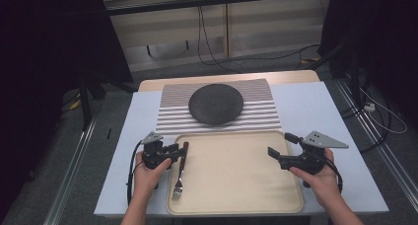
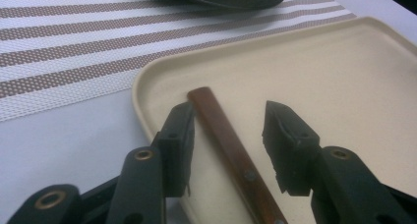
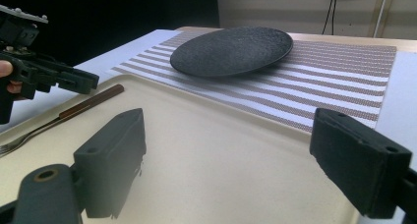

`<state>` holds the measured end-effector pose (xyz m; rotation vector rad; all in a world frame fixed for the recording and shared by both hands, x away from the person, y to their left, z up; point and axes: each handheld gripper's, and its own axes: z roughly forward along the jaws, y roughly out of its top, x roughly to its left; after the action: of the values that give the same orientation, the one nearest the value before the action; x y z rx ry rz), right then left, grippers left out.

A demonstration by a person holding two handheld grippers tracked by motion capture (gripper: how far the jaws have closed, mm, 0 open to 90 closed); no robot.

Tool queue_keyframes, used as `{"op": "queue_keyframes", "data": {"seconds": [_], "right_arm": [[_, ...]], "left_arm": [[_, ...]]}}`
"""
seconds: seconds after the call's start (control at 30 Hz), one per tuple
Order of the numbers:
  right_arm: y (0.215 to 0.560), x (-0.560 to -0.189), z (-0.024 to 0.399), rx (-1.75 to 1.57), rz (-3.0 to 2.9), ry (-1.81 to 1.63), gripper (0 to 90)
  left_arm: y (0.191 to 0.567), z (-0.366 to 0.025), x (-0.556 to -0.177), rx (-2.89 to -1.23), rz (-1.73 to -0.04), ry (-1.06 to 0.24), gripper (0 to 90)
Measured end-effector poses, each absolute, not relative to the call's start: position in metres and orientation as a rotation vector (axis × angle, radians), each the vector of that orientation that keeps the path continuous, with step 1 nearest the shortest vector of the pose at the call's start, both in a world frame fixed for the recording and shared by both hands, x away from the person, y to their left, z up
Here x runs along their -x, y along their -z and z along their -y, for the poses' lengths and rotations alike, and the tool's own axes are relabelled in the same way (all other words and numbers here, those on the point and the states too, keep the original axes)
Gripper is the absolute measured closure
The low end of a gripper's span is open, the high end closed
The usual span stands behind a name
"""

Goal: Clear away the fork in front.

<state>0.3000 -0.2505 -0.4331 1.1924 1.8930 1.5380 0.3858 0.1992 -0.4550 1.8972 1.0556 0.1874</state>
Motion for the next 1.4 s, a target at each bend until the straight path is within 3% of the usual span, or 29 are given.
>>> {"op": "queue_keyframes", "data": {"seconds": [0.43, 0.8, 1.4], "right_arm": [[0.432, -0.298, 0.257, -1.2, -1.895, -1.507, 13.5], [0.431, -0.291, 0.256, -1.146, -1.953, -1.454, 13.5], [0.437, -0.279, 0.269, -1.149, -2.006, -1.407, 13.3]], "left_arm": [[0.434, -0.213, -0.372, -1.822, -1.014, -0.254, 32.4], [0.423, -0.223, -0.361, -1.858, -0.972, -0.293, 21.2], [0.42, -0.248, -0.346, -1.878, -0.968, -0.308, 15.7]]}}
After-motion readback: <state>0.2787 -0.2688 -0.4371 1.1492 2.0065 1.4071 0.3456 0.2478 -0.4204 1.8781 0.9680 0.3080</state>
